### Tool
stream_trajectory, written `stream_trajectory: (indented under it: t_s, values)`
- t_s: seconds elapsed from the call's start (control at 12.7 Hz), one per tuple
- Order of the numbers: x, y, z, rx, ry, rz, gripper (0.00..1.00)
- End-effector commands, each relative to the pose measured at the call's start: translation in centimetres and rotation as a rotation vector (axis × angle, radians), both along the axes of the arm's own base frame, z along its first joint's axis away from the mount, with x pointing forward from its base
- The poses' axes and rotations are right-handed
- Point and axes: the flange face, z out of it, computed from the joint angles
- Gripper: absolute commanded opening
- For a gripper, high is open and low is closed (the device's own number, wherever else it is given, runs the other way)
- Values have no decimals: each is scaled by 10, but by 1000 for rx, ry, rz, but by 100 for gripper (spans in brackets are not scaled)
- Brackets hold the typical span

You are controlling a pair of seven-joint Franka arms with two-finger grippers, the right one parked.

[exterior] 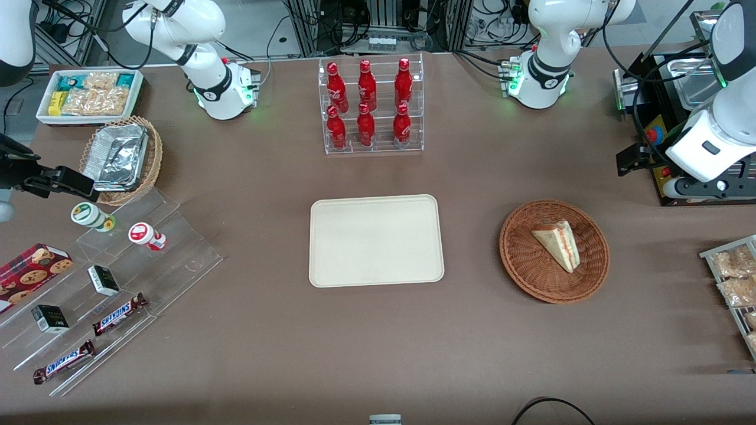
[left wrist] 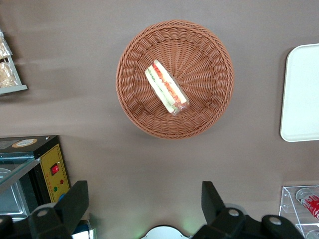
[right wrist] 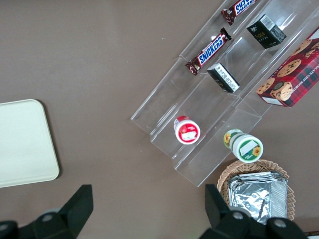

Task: Place sandwich from basket to tray
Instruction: 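Move the left gripper over the wrapped sandwich in the wicker basket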

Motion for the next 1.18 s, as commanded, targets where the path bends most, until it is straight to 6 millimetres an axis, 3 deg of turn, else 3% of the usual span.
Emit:
stream_trajectory:
  t_s: [0.0,0.47,1.1]
  values:
    - [-7,-1,7,-4,-13,-10,100]
    - [-3,-3,-12,-6,-5,-16,100]
    - [3,-5,-106,-11,-54,-25,100]
